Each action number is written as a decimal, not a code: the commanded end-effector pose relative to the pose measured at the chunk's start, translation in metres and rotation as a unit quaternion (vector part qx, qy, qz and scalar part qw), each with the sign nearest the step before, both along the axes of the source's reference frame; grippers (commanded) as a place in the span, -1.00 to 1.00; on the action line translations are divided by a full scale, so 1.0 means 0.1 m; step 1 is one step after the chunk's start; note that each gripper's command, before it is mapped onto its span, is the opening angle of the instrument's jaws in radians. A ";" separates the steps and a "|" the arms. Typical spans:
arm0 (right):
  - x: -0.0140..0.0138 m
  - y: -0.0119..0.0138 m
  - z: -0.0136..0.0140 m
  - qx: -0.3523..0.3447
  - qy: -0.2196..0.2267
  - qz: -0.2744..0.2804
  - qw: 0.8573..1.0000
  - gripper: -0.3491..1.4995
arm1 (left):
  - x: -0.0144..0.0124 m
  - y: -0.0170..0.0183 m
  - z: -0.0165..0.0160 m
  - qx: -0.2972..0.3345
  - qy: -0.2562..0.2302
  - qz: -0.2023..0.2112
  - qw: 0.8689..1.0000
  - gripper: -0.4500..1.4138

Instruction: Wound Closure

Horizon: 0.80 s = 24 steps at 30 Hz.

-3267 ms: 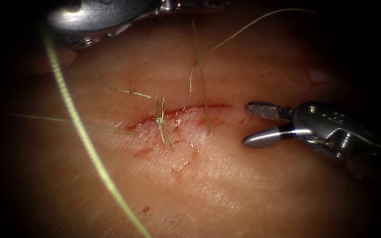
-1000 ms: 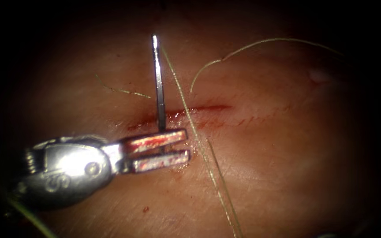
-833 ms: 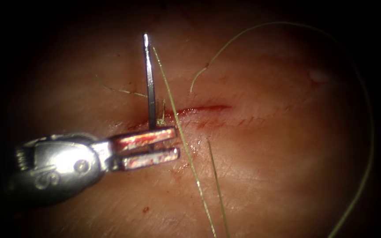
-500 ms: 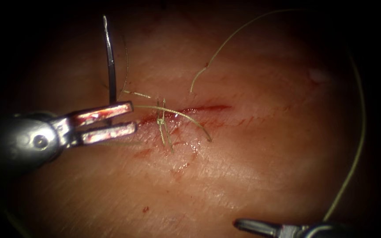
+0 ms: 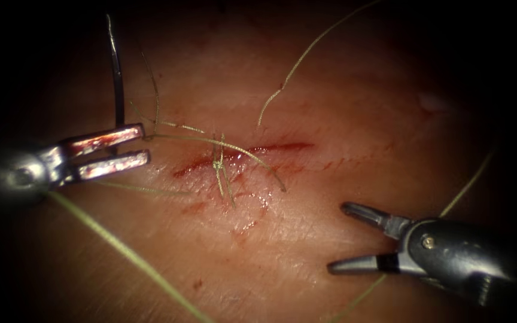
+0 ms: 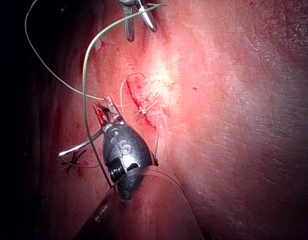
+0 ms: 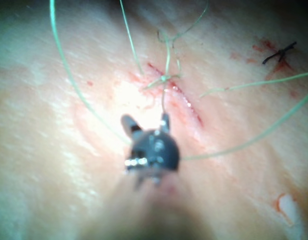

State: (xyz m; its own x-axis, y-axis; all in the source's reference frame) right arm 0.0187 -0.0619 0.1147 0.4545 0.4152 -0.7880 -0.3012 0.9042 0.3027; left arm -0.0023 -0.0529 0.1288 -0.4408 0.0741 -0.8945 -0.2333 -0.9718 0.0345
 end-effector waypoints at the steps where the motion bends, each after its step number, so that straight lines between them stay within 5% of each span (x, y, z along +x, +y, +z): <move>1: 0.007 0.016 0.023 -0.004 -0.008 0.015 1.000 0.94 | -0.003 0.003 0.007 0.000 -0.001 0.001 1.000 -1.00; 8: 0.018 0.027 0.054 0.004 -0.011 0.026 1.000 0.94 | -0.004 0.002 0.006 0.000 -0.001 0.000 1.000 -1.00; 24: 0.065 0.019 0.062 0.016 0.001 0.005 1.000 0.83 | -0.011 -0.001 0.008 0.000 -0.004 0.004 1.000 -1.00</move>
